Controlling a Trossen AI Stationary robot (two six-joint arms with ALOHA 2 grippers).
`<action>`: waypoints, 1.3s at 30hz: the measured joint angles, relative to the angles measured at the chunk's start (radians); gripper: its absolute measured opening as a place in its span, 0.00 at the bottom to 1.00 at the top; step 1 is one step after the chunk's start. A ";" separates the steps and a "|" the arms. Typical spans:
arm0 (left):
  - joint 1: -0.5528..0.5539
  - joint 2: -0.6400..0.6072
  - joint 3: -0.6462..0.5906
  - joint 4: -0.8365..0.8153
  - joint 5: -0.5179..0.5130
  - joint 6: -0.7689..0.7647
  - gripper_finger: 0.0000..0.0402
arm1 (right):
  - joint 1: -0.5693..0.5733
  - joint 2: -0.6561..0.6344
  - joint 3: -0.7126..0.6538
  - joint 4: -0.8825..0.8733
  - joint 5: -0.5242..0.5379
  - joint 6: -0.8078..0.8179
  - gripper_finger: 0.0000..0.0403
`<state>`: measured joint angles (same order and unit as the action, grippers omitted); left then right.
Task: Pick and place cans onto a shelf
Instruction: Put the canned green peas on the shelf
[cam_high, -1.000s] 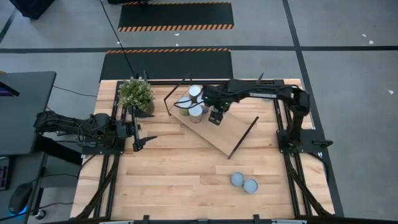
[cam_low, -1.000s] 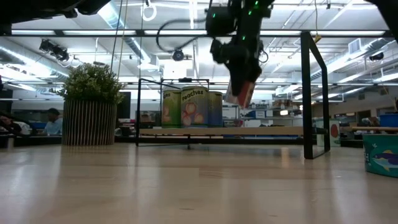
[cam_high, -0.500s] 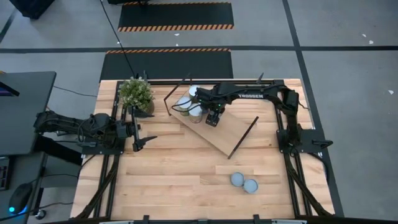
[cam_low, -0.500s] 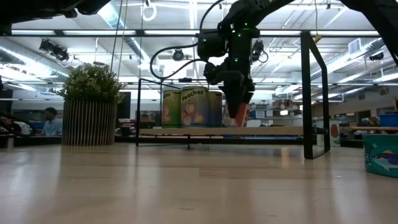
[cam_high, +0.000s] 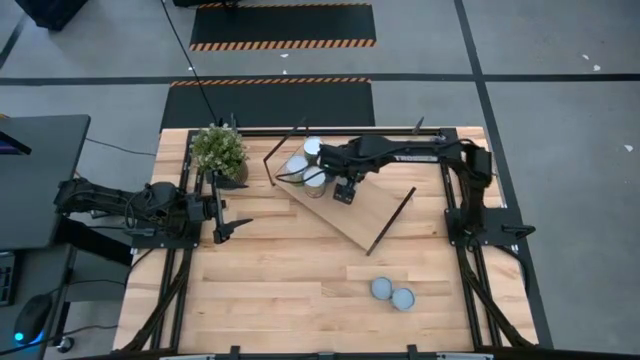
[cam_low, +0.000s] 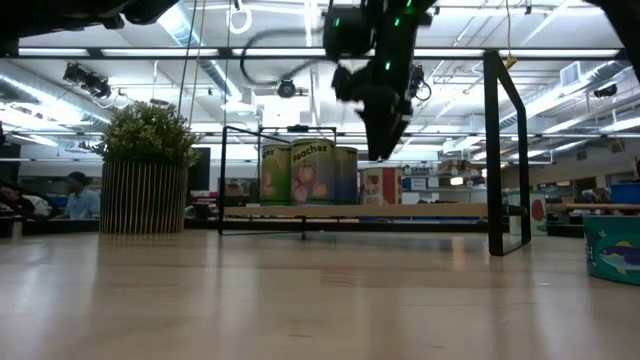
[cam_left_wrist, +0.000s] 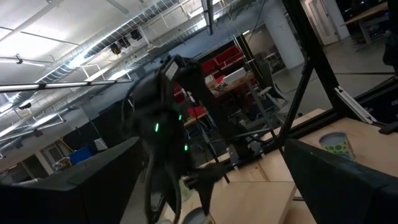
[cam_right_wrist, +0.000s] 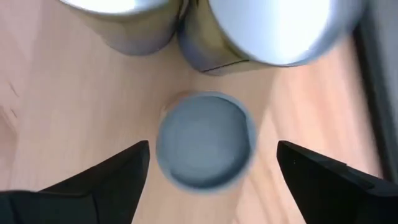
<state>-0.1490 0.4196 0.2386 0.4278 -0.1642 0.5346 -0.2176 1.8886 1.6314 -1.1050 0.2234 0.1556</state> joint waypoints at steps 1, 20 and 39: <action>0.000 0.000 0.000 -0.001 0.000 0.000 0.99 | 0.014 -0.020 0.000 -0.001 0.018 0.009 0.89; 0.000 0.000 0.000 -0.008 0.000 -0.027 0.99 | 0.584 -0.191 0.000 0.057 0.185 0.194 0.89; 0.000 0.000 0.000 -0.011 0.000 -0.027 0.99 | 0.947 -0.188 -0.260 0.026 0.041 0.855 0.91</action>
<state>-0.1490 0.4196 0.2382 0.4168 -0.1642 0.5078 0.7296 1.7008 1.3716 -1.0792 0.2646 1.0104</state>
